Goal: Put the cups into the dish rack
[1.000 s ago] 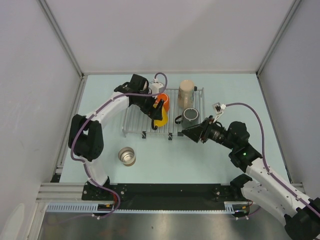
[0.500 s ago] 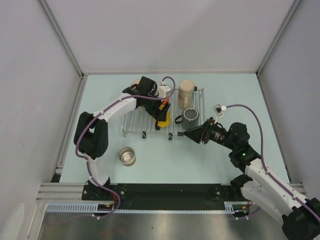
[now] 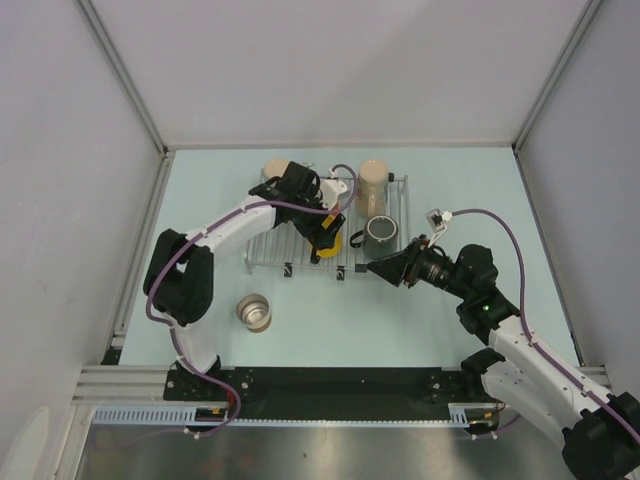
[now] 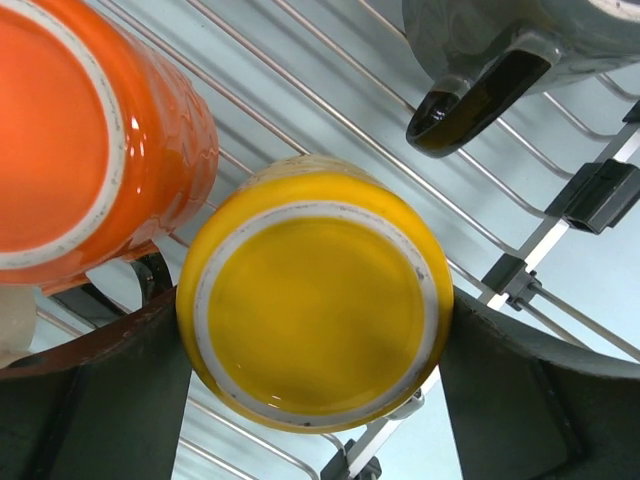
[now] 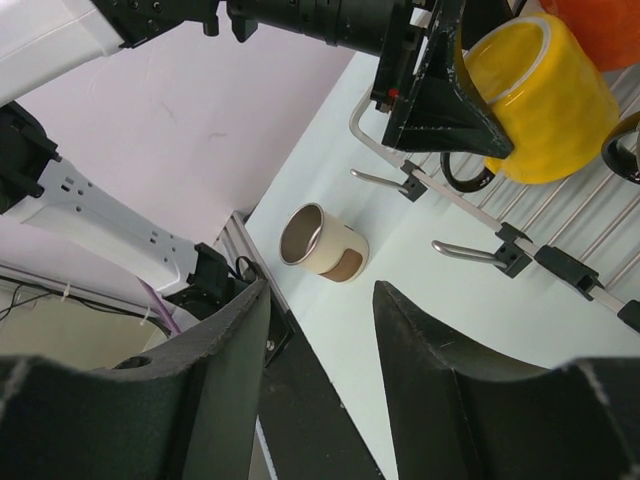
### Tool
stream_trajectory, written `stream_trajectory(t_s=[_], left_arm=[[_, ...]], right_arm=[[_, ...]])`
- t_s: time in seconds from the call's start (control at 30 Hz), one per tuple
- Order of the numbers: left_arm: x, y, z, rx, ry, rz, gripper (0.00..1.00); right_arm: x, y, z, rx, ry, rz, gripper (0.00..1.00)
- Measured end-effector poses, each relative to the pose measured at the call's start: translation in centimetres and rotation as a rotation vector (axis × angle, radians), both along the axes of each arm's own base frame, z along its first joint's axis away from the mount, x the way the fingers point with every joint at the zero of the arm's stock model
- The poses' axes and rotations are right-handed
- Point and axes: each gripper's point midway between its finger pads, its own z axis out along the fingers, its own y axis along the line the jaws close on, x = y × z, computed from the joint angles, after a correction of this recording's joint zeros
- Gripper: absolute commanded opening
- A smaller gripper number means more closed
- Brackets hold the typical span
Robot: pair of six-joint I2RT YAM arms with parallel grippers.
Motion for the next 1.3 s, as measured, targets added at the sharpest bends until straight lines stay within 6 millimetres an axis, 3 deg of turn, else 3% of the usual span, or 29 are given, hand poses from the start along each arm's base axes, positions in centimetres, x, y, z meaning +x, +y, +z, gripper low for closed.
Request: stream_trajectory(t_s=[0.17, 0.27, 0.43, 0.63, 0.73, 0.87, 0.97, 1.07, 1.2, 1.3], left_arm=[[-0.4, 0.3, 0.3, 0.005, -0.008, -0.001, 1.0], [-1.0, 0.7, 1.5, 0.001, -0.02, 0.0, 1.0], [-2.1, 1.2, 5.3, -0.032, -0.074, -0.002, 1.0], [-3.2, 1.7, 11.7, -0.123, -0.209, -0.01, 1.0], [-3.2, 1.4, 11.3, -0.12, -0.199, -0.017, 1.0], [-4.1, 1.9, 7.0, -0.079, -0.125, -0.016, 1.0], [-5.3, 2.8, 5.9, -0.066, -0.098, -0.007, 1.0], [-6.3, 3.7, 8.2, -0.098, -0.161, 0.0, 1.0], [-7.7, 5.4, 13.6, -0.195, -0.34, 0.024, 1.0], [-7.8, 6.5, 14.8, -0.22, -0.431, 0.062, 1.0]], right_arm=[[0.0, 0.0, 0.0, 0.0, 0.001, 0.0, 0.56], [0.0, 0.0, -0.1, -0.002, 0.004, 0.0, 0.58], [0.2, 0.1, -0.5, -0.008, 0.015, 0.0, 0.6], [0.3, 0.2, -0.8, -0.014, 0.024, 0.003, 0.6], [0.2, 0.4, -1.0, -0.017, 0.029, 0.009, 0.63], [0.1, 0.4, -1.1, -0.023, 0.026, 0.01, 0.64], [0.0, 0.8, -1.5, -0.046, 0.024, 0.012, 0.64], [-0.9, 2.3, -2.5, -0.109, 0.026, 0.049, 0.64], [-3.4, 6.1, -3.2, -0.23, -0.014, 0.13, 0.64], [-3.7, 7.0, -3.3, -0.266, -0.047, 0.136, 0.63]])
